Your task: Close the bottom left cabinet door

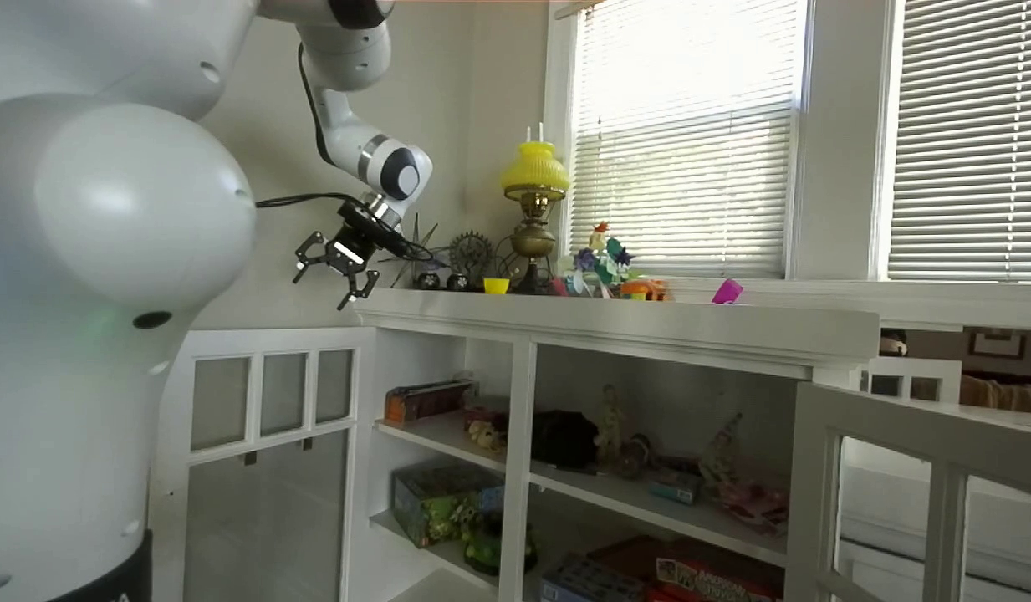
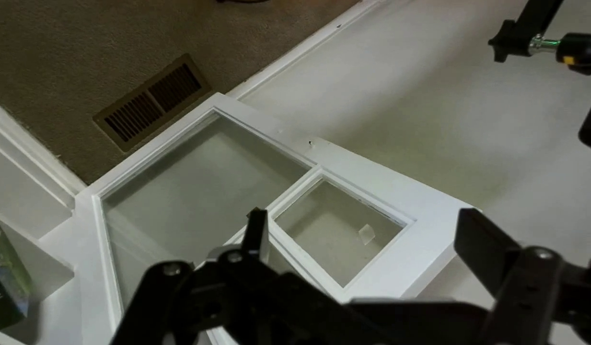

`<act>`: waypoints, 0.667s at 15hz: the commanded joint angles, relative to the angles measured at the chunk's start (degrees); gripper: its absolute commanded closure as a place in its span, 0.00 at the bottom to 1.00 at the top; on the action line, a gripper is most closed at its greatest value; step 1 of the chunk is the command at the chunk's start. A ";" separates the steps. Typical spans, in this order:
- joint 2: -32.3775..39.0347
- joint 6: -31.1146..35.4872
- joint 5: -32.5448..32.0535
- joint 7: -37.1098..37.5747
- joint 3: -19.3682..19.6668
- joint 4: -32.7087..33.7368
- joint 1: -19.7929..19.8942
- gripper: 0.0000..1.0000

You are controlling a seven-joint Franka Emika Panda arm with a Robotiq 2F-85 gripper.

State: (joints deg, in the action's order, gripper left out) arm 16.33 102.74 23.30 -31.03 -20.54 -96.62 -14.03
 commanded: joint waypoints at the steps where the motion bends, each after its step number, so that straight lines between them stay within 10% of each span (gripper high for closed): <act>1: 0.04 1.70 5.04 4.94 -0.80 -0.21 -1.19 0.00; 10: 3.25 16.38 14.05 23.24 -3.93 -4.90 -8.26 0.00</act>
State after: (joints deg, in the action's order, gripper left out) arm 17.66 114.14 33.77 -12.16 -23.57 -99.74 -20.18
